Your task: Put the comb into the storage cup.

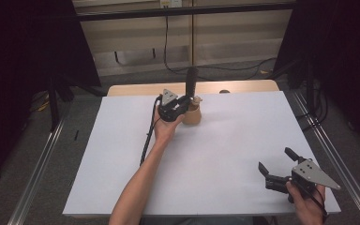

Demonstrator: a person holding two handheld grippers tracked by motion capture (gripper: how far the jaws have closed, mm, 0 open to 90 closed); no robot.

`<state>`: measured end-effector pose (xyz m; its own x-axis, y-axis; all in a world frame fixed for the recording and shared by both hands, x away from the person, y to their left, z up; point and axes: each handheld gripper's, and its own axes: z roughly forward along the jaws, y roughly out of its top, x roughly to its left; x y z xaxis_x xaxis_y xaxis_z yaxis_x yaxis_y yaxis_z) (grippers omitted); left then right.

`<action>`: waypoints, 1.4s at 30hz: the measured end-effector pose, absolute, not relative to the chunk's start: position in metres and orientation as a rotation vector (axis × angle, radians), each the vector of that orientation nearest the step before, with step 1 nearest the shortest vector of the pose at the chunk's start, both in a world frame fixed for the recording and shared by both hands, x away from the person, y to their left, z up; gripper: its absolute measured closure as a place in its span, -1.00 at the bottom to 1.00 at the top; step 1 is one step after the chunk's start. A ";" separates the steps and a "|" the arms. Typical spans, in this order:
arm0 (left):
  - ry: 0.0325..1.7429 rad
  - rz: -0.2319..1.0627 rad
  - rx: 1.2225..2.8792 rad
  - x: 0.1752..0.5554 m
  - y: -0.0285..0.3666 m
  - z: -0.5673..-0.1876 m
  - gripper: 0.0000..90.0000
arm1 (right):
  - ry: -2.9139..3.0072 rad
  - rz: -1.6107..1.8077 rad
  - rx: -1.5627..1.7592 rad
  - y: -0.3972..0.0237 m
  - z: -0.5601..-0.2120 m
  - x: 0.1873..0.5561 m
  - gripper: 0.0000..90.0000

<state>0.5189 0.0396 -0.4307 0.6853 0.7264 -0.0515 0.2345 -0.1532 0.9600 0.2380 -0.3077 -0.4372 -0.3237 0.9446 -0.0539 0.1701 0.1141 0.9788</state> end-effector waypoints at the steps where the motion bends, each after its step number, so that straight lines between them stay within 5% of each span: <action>1: 0.771 0.520 1.717 0.519 0.040 -0.431 0.61 | 1.630 1.282 1.110 -0.308 -0.437 0.238 -1.00; 15: 0.780 0.518 1.718 0.519 0.042 -0.430 0.59 | 1.629 1.282 1.112 -0.308 -0.437 0.238 -1.00; 24: 0.804 0.511 1.697 0.519 0.043 -0.427 0.32 | 1.630 1.279 1.111 -0.308 -0.437 0.238 -1.00; 42: 0.813 0.480 1.651 0.510 0.043 -0.418 -0.70 | 1.627 1.279 1.108 -0.308 -0.437 0.238 -1.00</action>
<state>0.5099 0.0434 -0.4177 0.6733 0.7305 -0.1139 0.2534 -0.0833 0.9638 0.2377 -0.3076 -0.4369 -0.3223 0.9449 -0.0568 0.1677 0.1160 0.9790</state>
